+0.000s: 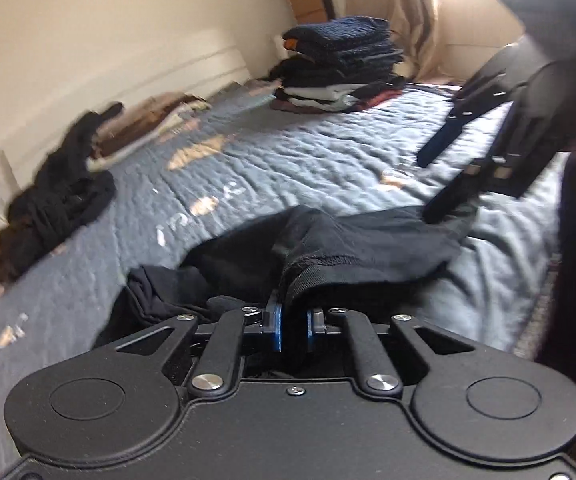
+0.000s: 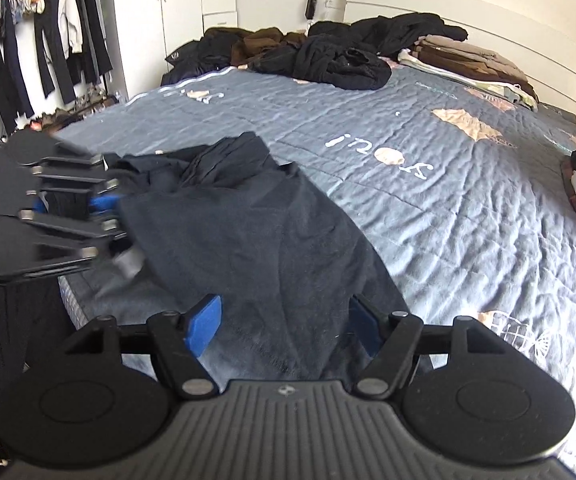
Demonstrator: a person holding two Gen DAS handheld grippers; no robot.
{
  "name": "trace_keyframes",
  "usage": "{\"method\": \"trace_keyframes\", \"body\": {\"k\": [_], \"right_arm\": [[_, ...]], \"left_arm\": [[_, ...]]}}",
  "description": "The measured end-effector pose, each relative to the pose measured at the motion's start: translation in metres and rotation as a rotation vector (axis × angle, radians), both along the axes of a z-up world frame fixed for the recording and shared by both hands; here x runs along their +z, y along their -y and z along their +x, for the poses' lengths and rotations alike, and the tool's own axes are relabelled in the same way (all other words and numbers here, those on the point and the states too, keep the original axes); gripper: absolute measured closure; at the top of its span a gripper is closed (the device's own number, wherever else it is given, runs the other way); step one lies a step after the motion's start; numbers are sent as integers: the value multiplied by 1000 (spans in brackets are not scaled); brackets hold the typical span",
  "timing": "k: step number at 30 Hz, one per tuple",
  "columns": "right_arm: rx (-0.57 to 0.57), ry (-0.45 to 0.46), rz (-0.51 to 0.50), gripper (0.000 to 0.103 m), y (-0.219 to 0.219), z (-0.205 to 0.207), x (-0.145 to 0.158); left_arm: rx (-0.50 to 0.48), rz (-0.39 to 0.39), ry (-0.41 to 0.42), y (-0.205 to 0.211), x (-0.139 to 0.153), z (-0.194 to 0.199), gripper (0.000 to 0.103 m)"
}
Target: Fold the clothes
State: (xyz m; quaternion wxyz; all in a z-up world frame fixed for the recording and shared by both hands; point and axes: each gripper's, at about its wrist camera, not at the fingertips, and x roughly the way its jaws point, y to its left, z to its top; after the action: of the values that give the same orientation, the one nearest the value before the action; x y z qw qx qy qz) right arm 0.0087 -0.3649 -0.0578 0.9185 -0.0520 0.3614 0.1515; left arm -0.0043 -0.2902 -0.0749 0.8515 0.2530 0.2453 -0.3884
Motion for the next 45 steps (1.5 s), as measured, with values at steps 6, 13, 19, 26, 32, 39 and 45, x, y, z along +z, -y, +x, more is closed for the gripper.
{"method": "trace_keyframes", "body": {"k": [6,13,19,26,32,39,45], "right_arm": [[-18,8,55,31,6,14,5],[-50,-16,168,31,-9,56,10],[14,-28,183,27,-62,105,26],[38,-182,104,26,-130,190,0],[3,-286,91,26,-152,241,-25],[32,-346,-50,74,-179,262,-59],[-40,-318,98,93,-145,258,-35]], "left_arm": [[-56,85,-177,-22,-6,-23,90],[35,-65,-285,-57,16,-9,43],[242,-124,-225,-95,35,18,39],[324,-201,-211,-115,36,31,37],[356,-238,-209,-136,32,39,32],[423,-265,-227,-161,25,50,31],[451,-280,-227,-172,26,61,31]]}}
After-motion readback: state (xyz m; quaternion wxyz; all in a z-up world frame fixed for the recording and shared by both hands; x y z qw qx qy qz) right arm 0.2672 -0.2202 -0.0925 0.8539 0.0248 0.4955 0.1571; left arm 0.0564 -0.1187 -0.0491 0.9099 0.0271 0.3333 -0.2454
